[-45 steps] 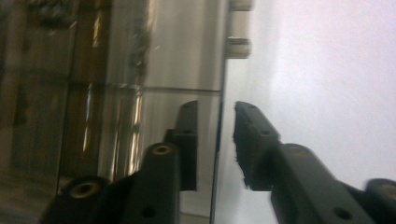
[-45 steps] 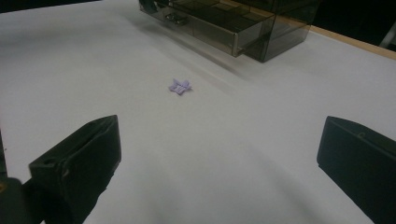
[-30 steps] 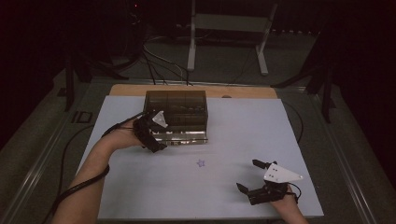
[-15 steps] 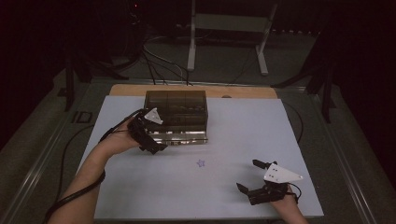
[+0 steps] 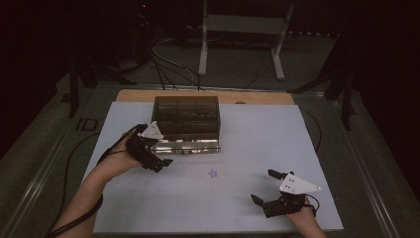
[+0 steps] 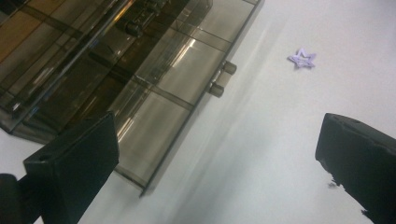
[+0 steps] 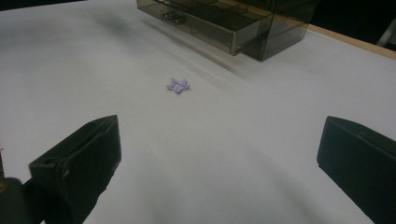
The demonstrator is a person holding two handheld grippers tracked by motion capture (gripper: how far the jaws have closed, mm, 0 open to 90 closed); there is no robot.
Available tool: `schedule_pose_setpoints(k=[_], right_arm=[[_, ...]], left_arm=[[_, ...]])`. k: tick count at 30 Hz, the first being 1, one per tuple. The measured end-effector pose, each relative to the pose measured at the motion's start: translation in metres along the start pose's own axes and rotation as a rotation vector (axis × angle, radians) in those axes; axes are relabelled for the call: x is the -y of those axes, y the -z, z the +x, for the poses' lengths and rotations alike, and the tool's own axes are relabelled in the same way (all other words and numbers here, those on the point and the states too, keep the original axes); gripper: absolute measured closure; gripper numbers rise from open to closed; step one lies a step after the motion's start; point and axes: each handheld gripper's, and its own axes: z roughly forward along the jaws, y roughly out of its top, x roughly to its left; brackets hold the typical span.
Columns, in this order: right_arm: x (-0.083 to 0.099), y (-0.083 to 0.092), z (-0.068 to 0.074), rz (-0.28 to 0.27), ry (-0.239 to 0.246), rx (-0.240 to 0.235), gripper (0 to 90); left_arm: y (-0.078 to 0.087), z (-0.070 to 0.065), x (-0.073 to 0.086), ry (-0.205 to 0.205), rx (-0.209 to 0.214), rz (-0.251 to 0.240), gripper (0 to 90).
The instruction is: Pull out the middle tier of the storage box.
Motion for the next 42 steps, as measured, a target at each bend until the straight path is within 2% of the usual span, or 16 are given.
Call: schedule_pose_setpoints(k=[5,9,12,22,23,28,33,37,42], right_arm=[[0.0,0.0,0.0,0.003,-0.002,0.001,0.4],[0.0,0.0,0.0,0.002,-0.002,0.002,0.3],[0.0,0.0,0.0,0.003,-0.002,0.004,0.4],[0.0,0.0,0.0,0.004,-0.004,0.003,0.3],[0.0,0.0,0.0,0.005,-0.005,0.003,0.3],[0.001,-0.001,0.0,0.007,-0.005,0.0,0.3],[0.001,-0.001,0.0,0.009,-0.004,0.0,0.4],[0.001,-0.001,0.0,0.009,-0.005,0.001,0.3],[0.001,-0.001,0.0,0.011,-0.004,0.0,0.4]], left_arm=[[0.006,-0.007,0.01,-0.001,-0.008,-0.027,0.1],[0.009,-0.01,0.02,0.025,-0.004,-0.047,0.1],[0.008,-0.015,0.028,0.025,-0.003,-0.051,0.1],[-0.001,-0.031,0.056,0.041,0.004,-0.064,0.1],[-0.003,-0.034,0.061,0.058,0.01,-0.075,0.1],[-0.008,-0.042,0.073,0.075,0.017,-0.099,0.1],[-0.014,-0.051,0.083,0.075,0.021,-0.11,0.1],[-0.015,-0.055,0.089,0.101,0.029,-0.138,0.1],[-0.015,-0.061,0.095,0.104,0.013,-0.146,0.1]])
